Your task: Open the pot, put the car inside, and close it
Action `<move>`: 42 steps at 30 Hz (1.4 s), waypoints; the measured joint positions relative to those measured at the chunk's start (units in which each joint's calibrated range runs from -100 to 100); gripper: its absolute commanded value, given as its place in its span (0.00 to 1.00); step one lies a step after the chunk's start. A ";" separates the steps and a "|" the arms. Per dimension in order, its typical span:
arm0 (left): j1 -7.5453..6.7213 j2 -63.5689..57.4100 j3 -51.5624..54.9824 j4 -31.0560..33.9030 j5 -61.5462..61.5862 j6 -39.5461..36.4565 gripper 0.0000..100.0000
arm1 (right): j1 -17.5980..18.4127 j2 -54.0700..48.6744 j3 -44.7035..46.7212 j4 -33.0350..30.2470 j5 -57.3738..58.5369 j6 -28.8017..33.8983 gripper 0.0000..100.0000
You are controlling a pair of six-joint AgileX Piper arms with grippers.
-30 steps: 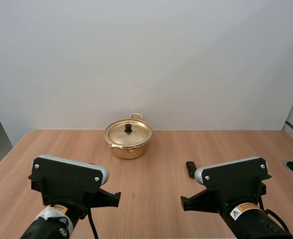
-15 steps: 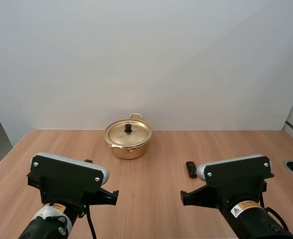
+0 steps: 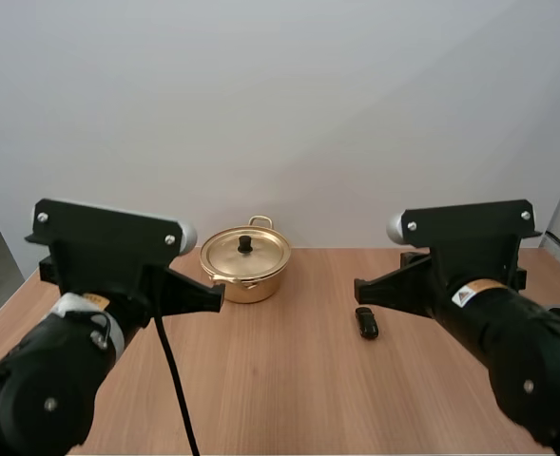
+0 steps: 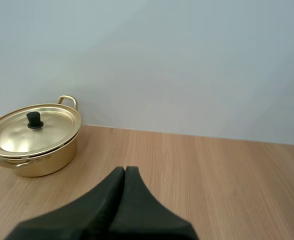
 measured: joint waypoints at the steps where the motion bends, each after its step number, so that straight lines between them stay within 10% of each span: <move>1: 0.00 2.00 -1.89 -0.57 1.17 -0.52 0.00 | 0.00 1.99 -1.93 0.00 1.68 0.37 0.00; 11: -0.15 20.71 -16.32 -2.71 -7.57 -3.60 0.00 | 0.00 20.67 -14.17 1.54 7.76 0.76 0.00; 18: -4.01 34.00 -26.23 -3.63 -2.10 5.81 0.00 | 0.00 34.18 -19.71 -1.53 7.31 0.17 0.03; 25: -4.99 48.01 -32.75 0.28 10.78 9.02 0.49 | 0.00 44.49 -20.58 -1.82 1.85 -3.76 1.00; 29: -5.01 55.69 -36.95 0.28 8.19 9.76 0.76 | 0.00 48.46 -20.58 -2.10 -2.56 -3.89 0.97; 42: -5.91 80.42 -53.21 -1.34 18.20 10.46 0.76 | 0.00 55.58 -20.58 -3.03 -7.29 -4.91 0.88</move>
